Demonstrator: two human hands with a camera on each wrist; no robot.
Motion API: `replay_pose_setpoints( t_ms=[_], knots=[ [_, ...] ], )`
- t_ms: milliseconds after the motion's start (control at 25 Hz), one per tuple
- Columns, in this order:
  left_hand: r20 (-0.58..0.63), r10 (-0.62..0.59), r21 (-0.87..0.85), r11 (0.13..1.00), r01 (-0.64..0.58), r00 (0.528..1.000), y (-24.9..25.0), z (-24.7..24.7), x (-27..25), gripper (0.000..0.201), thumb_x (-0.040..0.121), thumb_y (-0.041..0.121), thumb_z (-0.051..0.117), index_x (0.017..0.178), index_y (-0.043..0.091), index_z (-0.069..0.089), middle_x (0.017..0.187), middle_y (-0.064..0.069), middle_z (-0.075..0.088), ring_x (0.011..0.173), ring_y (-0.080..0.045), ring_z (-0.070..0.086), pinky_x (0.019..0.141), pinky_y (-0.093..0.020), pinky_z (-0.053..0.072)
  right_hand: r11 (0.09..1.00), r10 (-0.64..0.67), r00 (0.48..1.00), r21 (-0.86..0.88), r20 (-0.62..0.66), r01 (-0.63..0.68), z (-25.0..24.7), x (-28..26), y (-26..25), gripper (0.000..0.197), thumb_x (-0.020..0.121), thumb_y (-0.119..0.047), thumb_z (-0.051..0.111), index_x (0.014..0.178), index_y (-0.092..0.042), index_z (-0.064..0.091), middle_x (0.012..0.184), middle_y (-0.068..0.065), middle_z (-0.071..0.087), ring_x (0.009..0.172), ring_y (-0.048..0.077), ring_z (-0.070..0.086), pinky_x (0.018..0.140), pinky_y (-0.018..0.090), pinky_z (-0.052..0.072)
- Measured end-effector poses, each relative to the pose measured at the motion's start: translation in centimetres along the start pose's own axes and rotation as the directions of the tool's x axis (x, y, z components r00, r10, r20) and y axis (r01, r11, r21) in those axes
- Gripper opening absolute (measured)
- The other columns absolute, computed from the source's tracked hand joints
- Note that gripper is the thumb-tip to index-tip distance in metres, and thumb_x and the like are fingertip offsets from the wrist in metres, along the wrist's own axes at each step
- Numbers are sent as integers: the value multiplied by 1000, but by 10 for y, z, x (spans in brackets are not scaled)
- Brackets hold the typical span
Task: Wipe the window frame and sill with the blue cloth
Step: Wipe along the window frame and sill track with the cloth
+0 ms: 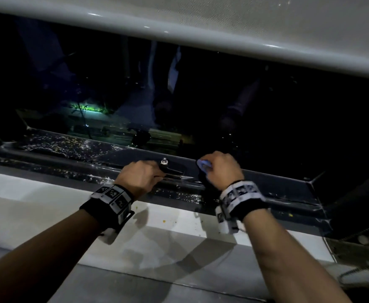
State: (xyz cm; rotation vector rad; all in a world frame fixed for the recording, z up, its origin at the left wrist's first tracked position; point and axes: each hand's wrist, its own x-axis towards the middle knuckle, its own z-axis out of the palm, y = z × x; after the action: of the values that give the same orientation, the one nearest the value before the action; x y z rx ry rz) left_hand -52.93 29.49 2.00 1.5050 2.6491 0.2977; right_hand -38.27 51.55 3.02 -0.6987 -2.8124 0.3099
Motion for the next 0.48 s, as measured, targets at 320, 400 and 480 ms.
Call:
replay_pose_setpoints(
  t_ms=[320,400,480],
  knots=[
    [32,15,41,999,-16,999,2,-10,8,20,92,38,58,108,39,71,115,15,66,105,-23,64,82,-34,49,903,-187,968,417,164,104,-35,-31,11,21,87,-19,68,103,-30,75,103,-16,70,98,1,64,87,17,48],
    [36,21,31,999,-23,999,1,-10,9,20,92,38,59,108,39,71,114,16,66,105,-22,64,83,-35,50,948,-7,997,318,-71,29,-23,-19,15,22,85,-18,65,102,-29,74,104,-8,70,98,15,66,87,30,51],
    [45,28,28,999,-29,999,0,-10,10,20,91,38,59,107,39,71,113,15,66,104,-22,65,83,-35,50,996,33,997,88,-72,-27,-1,-15,-1,28,87,-17,61,109,-30,71,112,-2,67,102,25,61,89,33,47]
  ],
)
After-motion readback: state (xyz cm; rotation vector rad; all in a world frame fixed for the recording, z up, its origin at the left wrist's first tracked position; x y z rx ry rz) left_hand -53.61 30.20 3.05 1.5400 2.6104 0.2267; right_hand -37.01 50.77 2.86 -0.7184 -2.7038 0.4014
